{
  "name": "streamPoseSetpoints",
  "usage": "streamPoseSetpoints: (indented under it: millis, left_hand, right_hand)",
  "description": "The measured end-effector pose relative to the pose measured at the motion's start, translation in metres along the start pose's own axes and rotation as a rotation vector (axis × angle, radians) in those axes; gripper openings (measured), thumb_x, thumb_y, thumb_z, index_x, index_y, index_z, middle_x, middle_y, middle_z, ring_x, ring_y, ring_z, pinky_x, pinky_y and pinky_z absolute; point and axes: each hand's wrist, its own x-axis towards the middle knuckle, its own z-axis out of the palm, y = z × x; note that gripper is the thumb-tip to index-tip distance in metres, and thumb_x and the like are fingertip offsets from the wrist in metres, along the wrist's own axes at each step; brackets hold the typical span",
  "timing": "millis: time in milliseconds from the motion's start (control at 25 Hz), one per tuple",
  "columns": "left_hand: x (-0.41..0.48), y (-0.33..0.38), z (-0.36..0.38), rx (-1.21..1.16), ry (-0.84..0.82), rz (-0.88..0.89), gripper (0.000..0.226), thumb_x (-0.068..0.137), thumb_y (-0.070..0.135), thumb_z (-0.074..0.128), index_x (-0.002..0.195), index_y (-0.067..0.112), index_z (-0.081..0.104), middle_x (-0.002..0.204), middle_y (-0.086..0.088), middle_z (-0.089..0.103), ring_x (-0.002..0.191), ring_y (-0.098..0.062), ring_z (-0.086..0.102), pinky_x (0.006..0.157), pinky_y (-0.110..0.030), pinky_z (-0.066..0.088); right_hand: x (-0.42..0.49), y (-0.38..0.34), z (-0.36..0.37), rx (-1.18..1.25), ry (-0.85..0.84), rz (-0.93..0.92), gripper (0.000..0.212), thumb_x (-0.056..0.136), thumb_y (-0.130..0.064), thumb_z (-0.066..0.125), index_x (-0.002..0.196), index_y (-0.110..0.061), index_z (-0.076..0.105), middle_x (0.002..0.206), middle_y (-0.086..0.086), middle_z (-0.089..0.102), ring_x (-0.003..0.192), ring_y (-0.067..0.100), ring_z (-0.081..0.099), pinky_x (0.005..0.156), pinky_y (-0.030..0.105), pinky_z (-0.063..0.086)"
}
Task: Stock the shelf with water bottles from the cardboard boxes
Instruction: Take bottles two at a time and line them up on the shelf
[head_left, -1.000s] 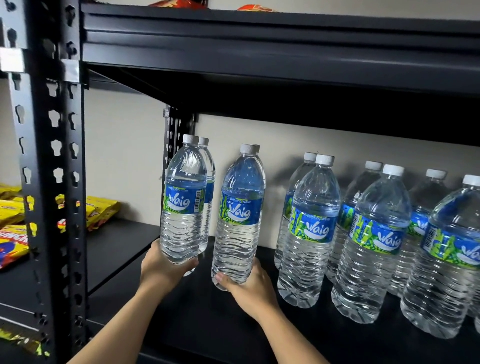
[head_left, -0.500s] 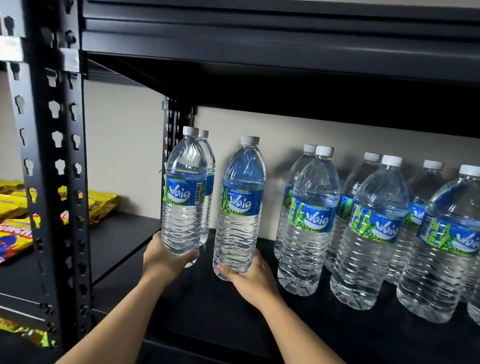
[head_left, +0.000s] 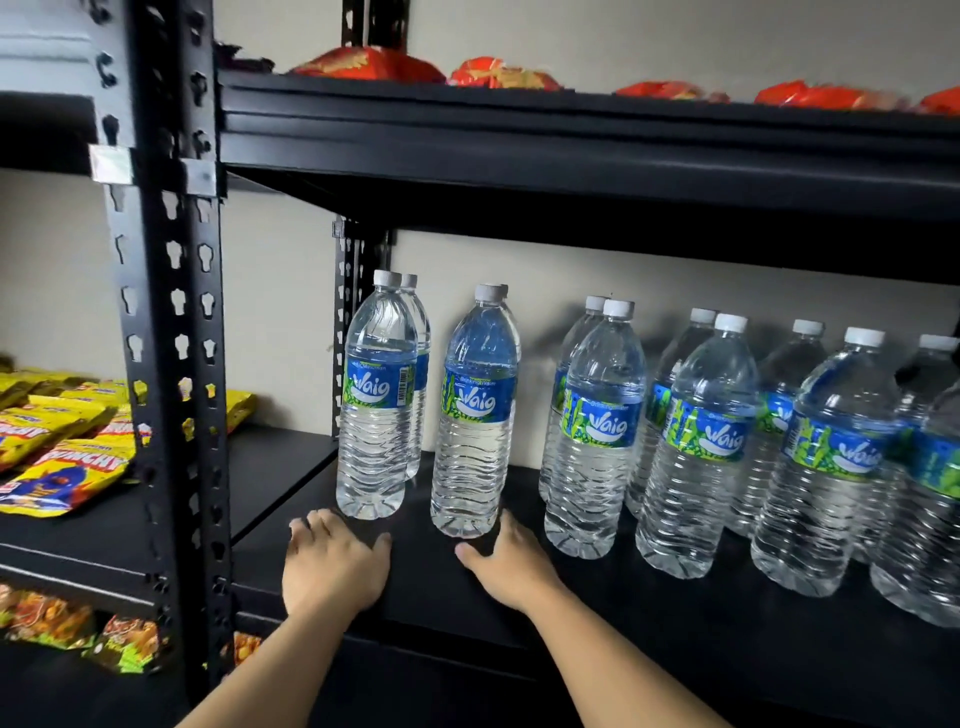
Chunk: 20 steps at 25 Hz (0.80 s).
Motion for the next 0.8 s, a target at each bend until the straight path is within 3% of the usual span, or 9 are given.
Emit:
streamPoseSetpoints:
  millis: [80,240,400,480,560,640,800]
  left_hand:
    - [-0.024,-0.006,-0.002,0.099,-0.031,0.057,0.081,0.097,0.063,0.022,0.156,0.008,0.021,0.164,-0.006,0.018,0.151,-0.025,0.011,0.123,-0.04,0.012]
    - [-0.085,-0.015,-0.01,0.156,-0.063,0.244,0.067,0.102,0.055,0.019,0.157,0.016,0.02,0.165,-0.003,0.013,0.152,-0.025,0.007,0.123,-0.04,0.009]
    - [-0.146,-0.013,-0.022,-0.005,-0.232,0.314,0.071,0.101,0.054,0.038,0.158,0.015,0.022,0.167,-0.002,0.008,0.153,-0.024,0.012,0.121,-0.035,0.017]
    - [-0.176,-0.006,-0.027,-0.058,-0.325,0.325,0.064,0.095,0.05,0.054,0.147,0.015,0.044,0.157,-0.007,0.037,0.141,-0.023,0.04,0.111,-0.028,0.034]
    - [-0.207,0.007,-0.035,-0.002,-0.419,0.371,0.05,0.092,0.043,0.064,0.133,0.017,0.058,0.135,-0.007,0.06,0.123,-0.022,0.057,0.098,-0.026,0.044]
    - [-0.234,0.025,-0.043,0.097,-0.525,0.455,0.049,0.091,0.043,0.065,0.133,0.019,0.058,0.129,-0.005,0.063,0.116,-0.021,0.061,0.097,-0.03,0.049]
    - [-0.272,0.065,-0.054,0.182,-0.732,0.573,0.051,0.095,0.046,0.058,0.138,0.02,0.05,0.111,-0.002,0.067,0.1,-0.018,0.065,0.091,-0.036,0.054]
  right_hand:
    - [-0.03,0.006,-0.003,-0.117,0.0,-0.036,0.073,0.1,-0.051,0.041,0.156,-0.008,0.021,0.16,0.012,0.029,0.147,0.027,0.028,0.118,0.035,0.023]
    - [-0.088,0.024,-0.008,-0.214,-0.012,-0.182,0.06,0.104,-0.049,0.027,0.157,-0.02,0.025,0.165,-0.001,0.019,0.152,0.015,0.013,0.123,0.035,0.009]
    - [-0.156,0.048,-0.01,-0.3,-0.003,-0.275,0.066,0.101,-0.048,0.039,0.159,-0.023,0.017,0.167,-0.003,0.007,0.153,0.014,0.0,0.124,0.036,0.001]
    - [-0.189,0.06,-0.017,-0.264,-0.009,-0.264,0.064,0.098,-0.042,0.05,0.155,-0.021,0.03,0.166,-0.001,0.014,0.153,0.016,0.006,0.123,0.036,0.011]
    - [-0.217,0.069,-0.03,-0.172,-0.119,-0.149,0.057,0.095,-0.043,0.056,0.148,-0.025,0.043,0.158,0.003,0.033,0.146,0.023,0.03,0.117,0.038,0.03]
    - [-0.241,0.084,-0.041,-0.175,-0.245,-0.03,0.057,0.093,-0.047,0.059,0.145,-0.03,0.045,0.15,0.004,0.044,0.135,0.026,0.045,0.109,0.04,0.039]
    - [-0.285,0.12,-0.062,-0.223,-0.348,0.089,0.056,0.092,-0.049,0.06,0.144,-0.034,0.048,0.147,0.002,0.049,0.134,0.023,0.046,0.108,0.04,0.039]
